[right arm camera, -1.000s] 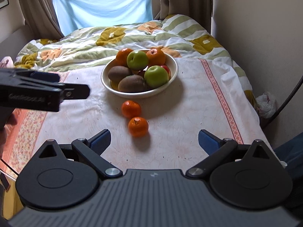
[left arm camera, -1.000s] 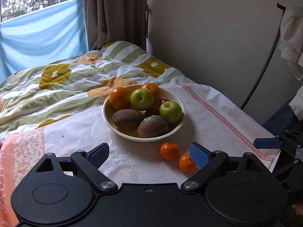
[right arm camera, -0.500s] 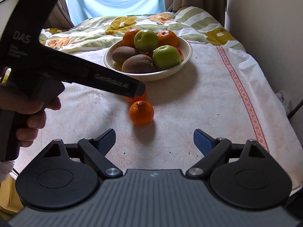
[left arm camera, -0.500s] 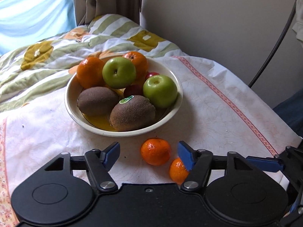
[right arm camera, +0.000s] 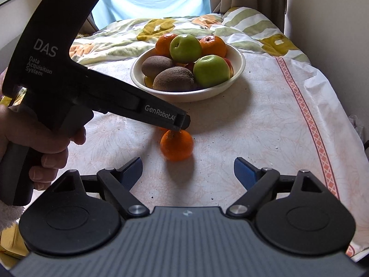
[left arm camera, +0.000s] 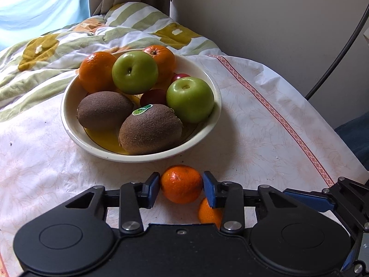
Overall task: Organize fruits
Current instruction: 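Grasp a mandarin with the left gripper while the right gripper grasps the other mandarin, then carry the mandarins into the bowl and open both grippers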
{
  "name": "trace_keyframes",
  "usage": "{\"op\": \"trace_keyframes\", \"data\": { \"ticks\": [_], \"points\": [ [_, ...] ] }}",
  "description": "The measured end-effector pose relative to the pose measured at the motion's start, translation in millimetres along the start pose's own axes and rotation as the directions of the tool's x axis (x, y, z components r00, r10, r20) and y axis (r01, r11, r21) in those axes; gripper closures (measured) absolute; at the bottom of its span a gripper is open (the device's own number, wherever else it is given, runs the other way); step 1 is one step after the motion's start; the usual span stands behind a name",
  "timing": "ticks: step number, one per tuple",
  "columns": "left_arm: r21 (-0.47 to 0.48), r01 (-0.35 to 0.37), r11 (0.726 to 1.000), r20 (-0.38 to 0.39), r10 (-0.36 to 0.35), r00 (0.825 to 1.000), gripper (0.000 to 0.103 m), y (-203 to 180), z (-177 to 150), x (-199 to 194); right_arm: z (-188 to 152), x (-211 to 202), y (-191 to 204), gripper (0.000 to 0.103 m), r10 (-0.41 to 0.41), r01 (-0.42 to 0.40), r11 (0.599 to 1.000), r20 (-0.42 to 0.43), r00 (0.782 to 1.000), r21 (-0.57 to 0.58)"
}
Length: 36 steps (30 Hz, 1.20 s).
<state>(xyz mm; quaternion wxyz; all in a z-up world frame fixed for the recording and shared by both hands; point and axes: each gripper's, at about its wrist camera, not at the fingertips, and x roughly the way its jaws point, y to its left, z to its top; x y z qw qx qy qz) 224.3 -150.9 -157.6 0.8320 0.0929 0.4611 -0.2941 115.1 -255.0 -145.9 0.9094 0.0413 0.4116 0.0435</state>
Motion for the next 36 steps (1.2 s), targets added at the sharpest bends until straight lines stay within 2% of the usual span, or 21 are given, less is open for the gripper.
{"op": "trace_keyframes", "data": {
  "ticks": [3,14,30,33,35,36],
  "points": [
    [0.006,-0.002,1.0,-0.001,0.002,1.0,0.059,-0.9,-0.7,-0.6,0.9,3.3,0.3,0.004,0.005,-0.005,1.0,-0.006,1.0,-0.001],
    [-0.03,-0.022,0.999,0.026,0.023,0.999,0.06,11.0,-3.2,-15.2,6.4,16.4,2.8,0.022,0.022,-0.022,1.0,-0.036,0.999,-0.005],
    [-0.048,-0.031,0.998,0.053,0.034,0.998,0.059,22.5,-8.5,-35.7,17.5,31.8,10.8,0.03,0.023,-0.025,0.999,-0.048,0.999,-0.029],
    [-0.054,-0.034,0.998,0.056,0.036,0.998,0.059,25.0,-9.5,-39.1,18.7,34.8,13.4,0.038,0.023,-0.025,0.999,-0.057,0.998,-0.039],
    [-0.058,-0.034,0.998,0.059,0.038,0.998,0.059,26.3,-10.0,-41.7,19.3,36.3,13.7,0.051,0.021,-0.024,0.999,-0.064,0.998,-0.039],
    [-0.058,-0.035,0.998,0.061,0.038,0.997,0.059,26.4,-10.2,-42.9,19.7,37.2,13.2,0.051,0.014,-0.017,0.999,-0.068,0.998,-0.035]
  ]
}}
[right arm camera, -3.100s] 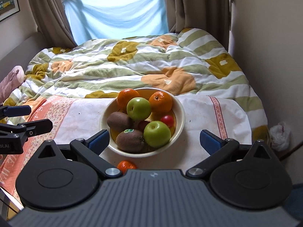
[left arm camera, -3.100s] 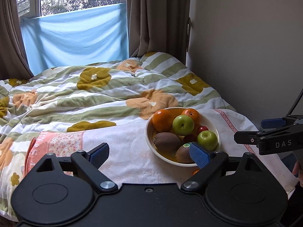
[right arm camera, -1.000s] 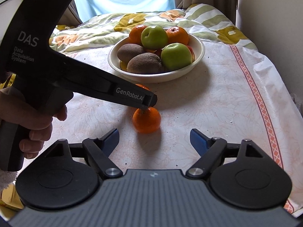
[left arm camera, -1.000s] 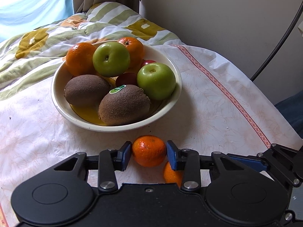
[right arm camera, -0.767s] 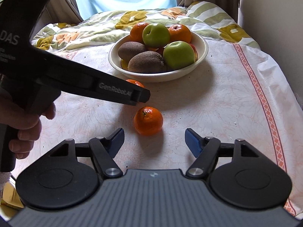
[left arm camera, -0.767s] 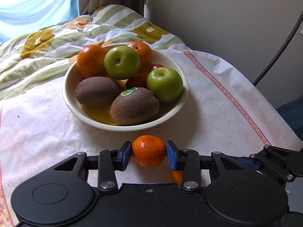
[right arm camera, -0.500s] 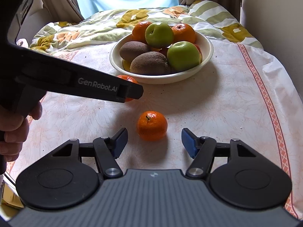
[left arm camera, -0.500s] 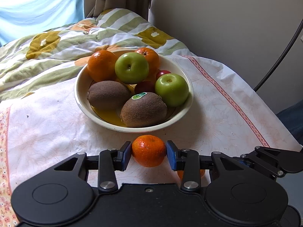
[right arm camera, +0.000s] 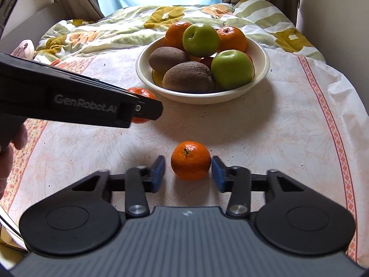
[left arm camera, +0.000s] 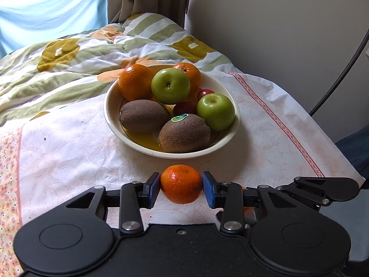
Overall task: Organize fruits
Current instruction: 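Carry the mandarins into the bowl and open both grippers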
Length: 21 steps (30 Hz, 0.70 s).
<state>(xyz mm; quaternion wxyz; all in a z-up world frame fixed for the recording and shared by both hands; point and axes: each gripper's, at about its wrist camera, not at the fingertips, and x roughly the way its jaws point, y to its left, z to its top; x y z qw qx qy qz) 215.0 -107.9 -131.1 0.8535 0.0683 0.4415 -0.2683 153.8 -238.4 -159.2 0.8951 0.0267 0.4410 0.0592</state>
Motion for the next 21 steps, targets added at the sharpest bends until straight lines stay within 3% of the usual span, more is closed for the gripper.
{"op": "trace_keyframes", "data": {
  "ticks": [9,21],
  "points": [
    [0.003,0.006,1.0,0.024,-0.006,1.0,0.059,-6.3,1.3,-19.6,1.7,-16.0,-5.4,0.051,-0.03,0.029,0.998,0.016,0.999,0.048],
    [0.012,0.05,0.999,0.071,-0.05,0.996,0.059,-28.1,3.2,-71.9,12.1,-80.1,-17.1,0.051,-0.12,0.111,0.986,0.062,0.991,0.126]
  ]
}}
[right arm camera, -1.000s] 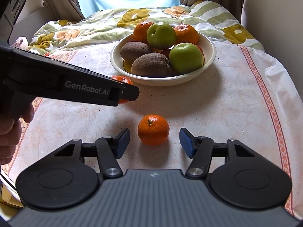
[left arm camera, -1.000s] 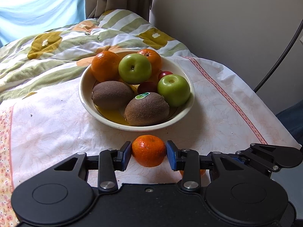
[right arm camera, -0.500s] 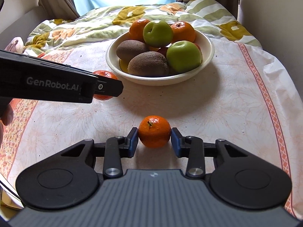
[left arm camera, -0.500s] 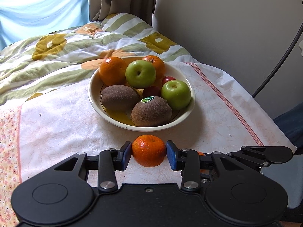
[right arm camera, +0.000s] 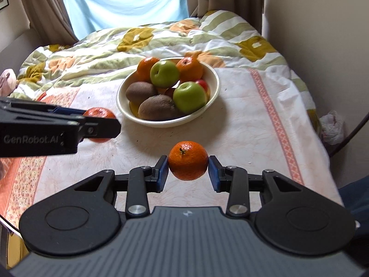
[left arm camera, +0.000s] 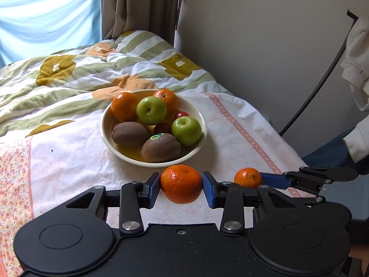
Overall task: Organize fruits
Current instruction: 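Carry the mandarins into the bowl and open both grippers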
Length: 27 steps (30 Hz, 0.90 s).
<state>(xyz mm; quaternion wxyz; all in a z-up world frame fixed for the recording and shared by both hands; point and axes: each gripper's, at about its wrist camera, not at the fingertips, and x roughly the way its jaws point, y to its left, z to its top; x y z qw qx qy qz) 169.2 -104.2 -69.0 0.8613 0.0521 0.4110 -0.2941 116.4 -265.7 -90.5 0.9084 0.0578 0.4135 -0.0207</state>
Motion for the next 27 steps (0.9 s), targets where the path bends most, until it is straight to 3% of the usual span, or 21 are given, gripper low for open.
{"op": "trace_keyframes", "data": {
  "ticks": [6,13,27],
  "points": [
    [0.002,0.021,1.0,0.046,-0.021,0.999,0.059,-10.7,5.5,-24.7,13.1,-27.0,-11.6,0.051,-0.046,0.045,0.999,0.036,0.998,0.029],
    [-0.028,-0.008,1.0,0.093,0.011,0.996,0.059,-14.8,18.7,-35.8,41.4,-40.1,-26.4,0.051,-0.043,0.043,0.999,0.07,0.997,-0.004],
    [-0.188,-0.186,0.964,0.118,0.21,0.971,0.059,-4.2,60.4,-4.1,121.1,6.9,-49.3,0.051,0.115,-0.101,0.98,0.073,0.991,-0.173]
  ]
}}
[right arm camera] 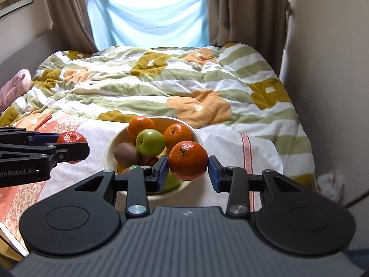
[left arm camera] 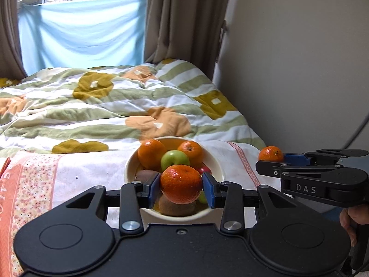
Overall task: Organize fruits
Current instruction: 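Carry the mandarins into the bowl and open both grippers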
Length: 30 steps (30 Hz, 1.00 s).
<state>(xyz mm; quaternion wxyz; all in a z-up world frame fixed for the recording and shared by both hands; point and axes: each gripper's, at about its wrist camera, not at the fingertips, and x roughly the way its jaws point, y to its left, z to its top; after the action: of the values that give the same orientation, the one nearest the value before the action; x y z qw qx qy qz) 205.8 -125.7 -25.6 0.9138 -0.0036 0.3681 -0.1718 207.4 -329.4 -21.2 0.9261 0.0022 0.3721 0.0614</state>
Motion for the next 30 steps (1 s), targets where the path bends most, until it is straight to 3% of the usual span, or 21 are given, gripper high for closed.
{"op": "trace_keyframes", "data": {
  "ticks": [9,17,24,25,26,28,30],
  "points": [
    [-0.015,-0.131,0.991,-0.032,0.131,0.991,0.059,12.6,16.6,60.3,20.2,59.4,-15.3,0.051,0.099,-0.102,0.993,-0.053,0.994,-0.055],
    [-0.016,-0.187,0.982,-0.07,0.186,0.98,0.059,29.2,20.0,119.9,17.2,109.9,-20.0,0.051,0.16,-0.166,0.985,-0.117,0.98,-0.049],
    [-0.032,-0.202,0.979,-0.089,0.199,0.976,0.059,39.1,19.0,140.2,11.9,128.7,-21.7,0.051,0.189,-0.195,0.98,-0.144,0.971,-0.03],
    [-0.029,-0.204,0.979,-0.083,0.201,0.976,0.053,38.9,18.5,140.0,11.6,130.3,-22.5,0.051,0.191,-0.197,0.98,-0.147,0.971,-0.028],
    [-0.023,-0.211,0.977,-0.076,0.209,0.975,0.032,37.1,18.6,140.0,11.2,131.3,-23.5,0.051,0.191,-0.197,0.98,-0.148,0.97,-0.026],
    [-0.024,-0.218,0.976,-0.059,0.217,0.974,0.011,36.7,18.1,136.7,10.9,132.2,-25.2,0.051,0.191,-0.196,0.98,-0.151,0.97,-0.021],
    [-0.024,-0.216,0.976,-0.057,0.215,0.975,0.011,37.3,18.2,132.0,10.7,131.4,-27.3,0.051,0.189,-0.193,0.981,-0.152,0.97,-0.015]
  ]
}}
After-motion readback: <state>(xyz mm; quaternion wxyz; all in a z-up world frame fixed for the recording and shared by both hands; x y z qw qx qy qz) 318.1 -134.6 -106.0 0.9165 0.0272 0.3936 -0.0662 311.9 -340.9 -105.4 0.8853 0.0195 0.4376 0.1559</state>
